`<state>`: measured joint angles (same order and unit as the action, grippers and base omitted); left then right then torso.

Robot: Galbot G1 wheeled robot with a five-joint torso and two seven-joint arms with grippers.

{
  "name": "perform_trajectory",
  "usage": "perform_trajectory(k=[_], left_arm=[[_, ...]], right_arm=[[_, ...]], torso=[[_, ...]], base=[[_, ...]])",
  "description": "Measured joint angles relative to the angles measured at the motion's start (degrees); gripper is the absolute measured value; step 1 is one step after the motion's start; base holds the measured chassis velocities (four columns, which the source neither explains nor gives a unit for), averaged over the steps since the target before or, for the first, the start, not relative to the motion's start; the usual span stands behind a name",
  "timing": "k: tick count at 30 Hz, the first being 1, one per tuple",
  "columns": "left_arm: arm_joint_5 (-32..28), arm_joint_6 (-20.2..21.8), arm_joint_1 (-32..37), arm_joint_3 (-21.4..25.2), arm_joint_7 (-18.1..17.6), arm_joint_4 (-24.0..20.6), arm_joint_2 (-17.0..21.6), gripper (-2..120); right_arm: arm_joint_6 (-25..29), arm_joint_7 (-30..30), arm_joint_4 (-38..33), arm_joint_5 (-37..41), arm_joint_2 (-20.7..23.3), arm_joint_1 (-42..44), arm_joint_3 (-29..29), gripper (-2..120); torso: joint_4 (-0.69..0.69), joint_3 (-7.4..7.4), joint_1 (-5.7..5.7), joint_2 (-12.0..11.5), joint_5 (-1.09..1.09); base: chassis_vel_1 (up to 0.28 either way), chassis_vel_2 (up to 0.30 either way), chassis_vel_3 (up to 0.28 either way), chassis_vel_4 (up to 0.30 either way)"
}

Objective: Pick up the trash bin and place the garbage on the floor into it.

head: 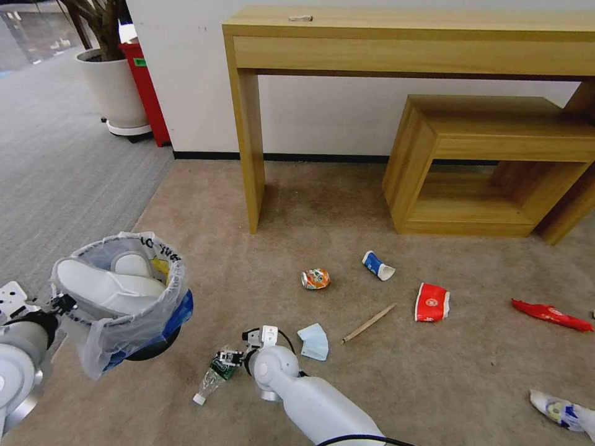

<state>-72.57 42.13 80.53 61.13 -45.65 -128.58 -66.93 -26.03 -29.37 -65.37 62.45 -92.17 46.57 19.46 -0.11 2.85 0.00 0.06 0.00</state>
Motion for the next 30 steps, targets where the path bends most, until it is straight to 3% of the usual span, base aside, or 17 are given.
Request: perform_trajectory(k=[7, 9, 11, 13, 15, 16, 22, 25, 30], left_arm=[[0.05, 0.0, -0.02, -0.1, 0.0, 0.01, 0.01, 2], [0.06, 0.0, -0.03, -0.15, 0.0, 0.0, 0.0, 2], [0.06, 0.0, -0.03, -0.15, 0.0, 0.0, 0.0, 2], [0.06, 0.0, -0.03, -0.15, 0.0, 0.0, 0.0, 2], [0.06, 0.0, -0.03, -0.15, 0.0, 0.0, 0.0, 2], [0.06, 0.0, -0.01, -0.15, 0.0, 0.0, 0.0, 2], [0.08, 0.0, 0.03, -0.18, 0.02, -0.01, -0.08, 2], [0.09, 0.0, 0.05, -0.25, 0.03, -0.01, -0.14, 2], [0.18, 0.0, 0.08, -0.43, 0.06, -0.09, -0.15, 2]], right_arm=[[-0.08, 1.05, 0.29, -0.64, 0.01, 0.37, 0.03, 79], [-0.16, 1.32, 0.37, -1.07, 0.02, 0.69, 0.22, 66], [-0.17, 1.36, 0.37, -1.15, 0.02, 0.73, 0.27, 64], [-0.19, 1.62, 0.38, -1.65, 0.02, 0.91, 0.47, 51], [-0.19, 1.62, 0.38, -1.65, 0.02, 0.91, 0.47, 51], [-0.19, 1.82, 0.38, -1.94, 0.02, 1.03, 0.61, 42], [-0.26, 2.3, 0.24, -2.52, 0.02, 1.09, 0.86, 48], [-0.27, 2.84, 0.39, -3.13, 0.02, 1.08, 1.02, 65], [-0.21, 4.97, 1.19, -4.92, 0.03, 1.05, 1.16, 80]], torso=[[0.0, 0.0, 0.0, 0.0, 0.0], [0.0, 0.0, 0.0, 0.0, 0.0], [0.0, 0.0, 0.0, 0.0, 0.0], [0.0, 0.0, 0.0, 0.0, 0.0], [0.0, 0.0, 0.0, 0.0, 0.0], [0.0, 0.0, 0.0, 0.0, 0.0], [0.0, 0.0, 0.0, 0.0, 0.0], [0.0, 0.0, 0.0, 0.0, 0.0], [0.0, 0.0, 0.0, 0.0, 0.0]], base=[[0.0, 0.0, 0.0, 0.0], [0.0, 0.0, 0.0, 0.0], [0.0, 0.0, 0.0, 0.0], [0.0, 0.0, 0.0, 0.0], [0.0, 0.0, 0.0, 0.0], [0.0, 0.0, 0.0, 0.0], [0.0, 0.0, 0.0, 0.0], [0.0, 0.0, 0.0, 0.0], [0.0, 0.0, 0.0, 0.0]])
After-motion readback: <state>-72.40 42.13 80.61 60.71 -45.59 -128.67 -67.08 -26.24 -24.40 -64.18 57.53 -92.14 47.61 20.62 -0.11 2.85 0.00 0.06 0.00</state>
